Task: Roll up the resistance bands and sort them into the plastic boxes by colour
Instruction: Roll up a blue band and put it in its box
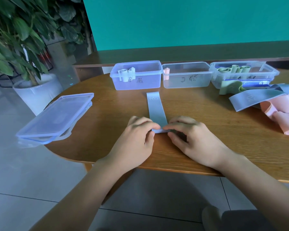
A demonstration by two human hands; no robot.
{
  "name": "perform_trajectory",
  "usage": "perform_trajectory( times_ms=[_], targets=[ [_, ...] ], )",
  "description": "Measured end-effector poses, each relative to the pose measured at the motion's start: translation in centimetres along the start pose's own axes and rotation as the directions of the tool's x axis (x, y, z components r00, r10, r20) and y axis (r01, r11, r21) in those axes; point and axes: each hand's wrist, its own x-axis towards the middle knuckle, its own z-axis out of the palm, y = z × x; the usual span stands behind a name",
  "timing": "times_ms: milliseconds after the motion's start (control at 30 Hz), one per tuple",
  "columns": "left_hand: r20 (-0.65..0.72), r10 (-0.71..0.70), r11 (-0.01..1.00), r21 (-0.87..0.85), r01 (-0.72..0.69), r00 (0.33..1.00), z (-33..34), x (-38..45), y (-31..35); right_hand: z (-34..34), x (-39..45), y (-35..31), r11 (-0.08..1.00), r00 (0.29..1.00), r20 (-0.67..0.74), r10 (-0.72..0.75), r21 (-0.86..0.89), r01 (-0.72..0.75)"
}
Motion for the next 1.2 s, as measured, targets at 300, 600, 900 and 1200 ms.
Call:
perform_trajectory(
  times_ms=[300,600,900,1200],
  targets=[
    [-0.065,0.036,0.999,0.030,-0.034,0.997,0.2,0.5,-0.3,0.1,1.0,1.0,0.998,0.998,0.054,0.022,0.054,-0.025],
    [0.005,-0.028,0.999,0.030,0.028,1.000,0.8,1.7,-1.0,0.3,1.2,1.0,1.000,1.000,0.019,0.009,-0.001,-0.009],
    [-0.019,-0.007,1.000,0.024,0.008,1.000,0.8,1.8,-1.2,0.5,2.0,1.6,0.999,0.999,0.026,0.026,0.021,-0.027],
    [0.012,-0.041,0.999,0.022,0.040,0.999,1.1,2.1,-1.6,0.5,2.1,1.6,0.999,0.999,0.031,0.041,-0.005,-0.041]
  ],
)
